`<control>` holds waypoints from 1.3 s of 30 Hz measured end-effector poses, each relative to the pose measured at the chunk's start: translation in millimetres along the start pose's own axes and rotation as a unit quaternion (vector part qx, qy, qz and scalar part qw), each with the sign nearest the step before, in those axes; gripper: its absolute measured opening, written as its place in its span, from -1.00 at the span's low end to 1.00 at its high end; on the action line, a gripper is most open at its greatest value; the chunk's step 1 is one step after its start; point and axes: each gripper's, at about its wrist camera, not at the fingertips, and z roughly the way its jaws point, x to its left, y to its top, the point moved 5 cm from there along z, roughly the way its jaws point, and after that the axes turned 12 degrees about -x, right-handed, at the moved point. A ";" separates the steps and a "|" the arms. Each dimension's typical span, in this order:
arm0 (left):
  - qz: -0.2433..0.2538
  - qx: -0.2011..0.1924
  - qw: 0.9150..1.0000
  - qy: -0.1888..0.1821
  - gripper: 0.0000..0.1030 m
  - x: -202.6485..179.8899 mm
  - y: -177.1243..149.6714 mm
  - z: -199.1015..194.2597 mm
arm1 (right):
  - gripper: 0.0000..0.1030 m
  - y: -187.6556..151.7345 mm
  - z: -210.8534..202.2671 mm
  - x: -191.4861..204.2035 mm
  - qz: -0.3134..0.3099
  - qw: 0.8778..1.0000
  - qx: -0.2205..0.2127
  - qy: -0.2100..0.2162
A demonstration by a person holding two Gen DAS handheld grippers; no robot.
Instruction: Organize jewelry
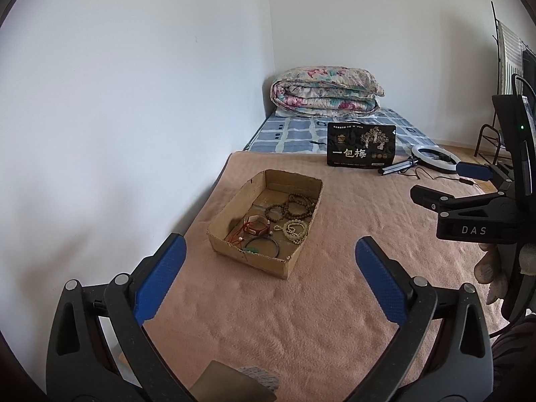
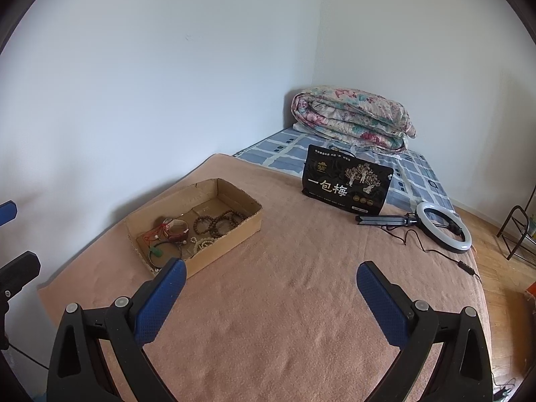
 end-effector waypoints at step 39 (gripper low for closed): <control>0.001 0.009 1.000 0.005 0.99 -0.1 -3.9 -3.5 | 0.99 -1.6 -4.1 -8.2 0.003 1.000 0.004 -0.001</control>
